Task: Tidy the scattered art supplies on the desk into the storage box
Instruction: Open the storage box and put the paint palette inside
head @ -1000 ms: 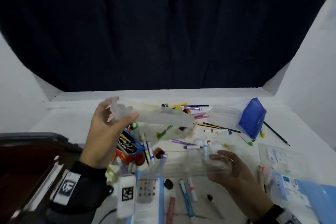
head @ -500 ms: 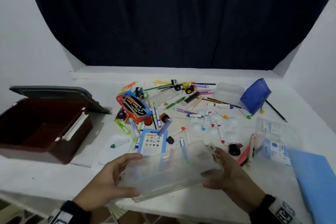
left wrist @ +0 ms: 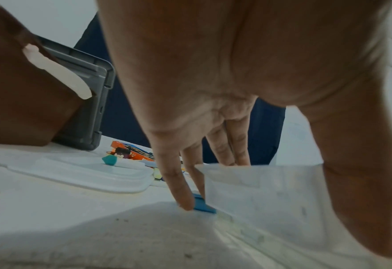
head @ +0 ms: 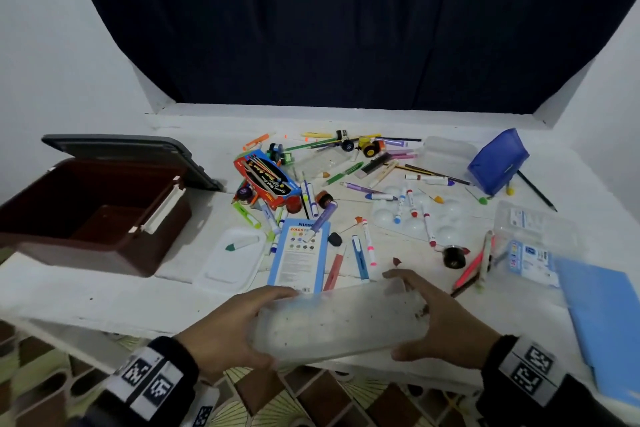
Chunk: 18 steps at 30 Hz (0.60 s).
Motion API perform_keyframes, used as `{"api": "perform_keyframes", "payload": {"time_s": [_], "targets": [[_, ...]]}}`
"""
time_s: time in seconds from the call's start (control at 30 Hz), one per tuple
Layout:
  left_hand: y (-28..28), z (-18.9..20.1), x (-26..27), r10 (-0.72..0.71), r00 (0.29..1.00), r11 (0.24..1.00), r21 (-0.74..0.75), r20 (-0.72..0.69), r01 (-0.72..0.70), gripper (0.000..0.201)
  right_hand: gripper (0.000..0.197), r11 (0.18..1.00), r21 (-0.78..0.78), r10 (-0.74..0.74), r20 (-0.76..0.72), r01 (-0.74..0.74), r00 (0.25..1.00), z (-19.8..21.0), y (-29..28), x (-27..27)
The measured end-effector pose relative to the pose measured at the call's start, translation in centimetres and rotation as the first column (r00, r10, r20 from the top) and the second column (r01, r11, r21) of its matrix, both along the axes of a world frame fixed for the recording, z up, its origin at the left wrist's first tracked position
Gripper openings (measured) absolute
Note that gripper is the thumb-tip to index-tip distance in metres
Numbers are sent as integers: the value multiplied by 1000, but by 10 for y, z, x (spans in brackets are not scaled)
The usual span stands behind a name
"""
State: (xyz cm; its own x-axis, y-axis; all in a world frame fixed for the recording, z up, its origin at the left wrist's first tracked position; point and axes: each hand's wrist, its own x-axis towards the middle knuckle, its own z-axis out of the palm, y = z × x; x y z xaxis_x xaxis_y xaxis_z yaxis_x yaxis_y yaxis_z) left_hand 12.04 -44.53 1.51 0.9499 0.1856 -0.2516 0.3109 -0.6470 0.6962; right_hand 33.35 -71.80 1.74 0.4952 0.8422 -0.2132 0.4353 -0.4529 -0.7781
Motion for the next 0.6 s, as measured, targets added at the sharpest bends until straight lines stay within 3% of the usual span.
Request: {"api": "perform_keyframes", "payload": {"time_s": [0.2, 0.33, 0.6], "targets": [[-4, -14, 0, -53, 998, 991, 127, 21, 50, 98, 93, 992, -129, 51, 272, -16, 961, -5, 6, -5], [-2, -14, -1, -93, 995, 969, 231, 28, 84, 95, 99, 984, -158, 129, 339, -79, 932, -3, 3, -12], [7, -10, -8, -41, 999, 963, 267, 13, 36, 94, 97, 941, -300, 289, 479, -155, 829, 3, 14, -18]]}}
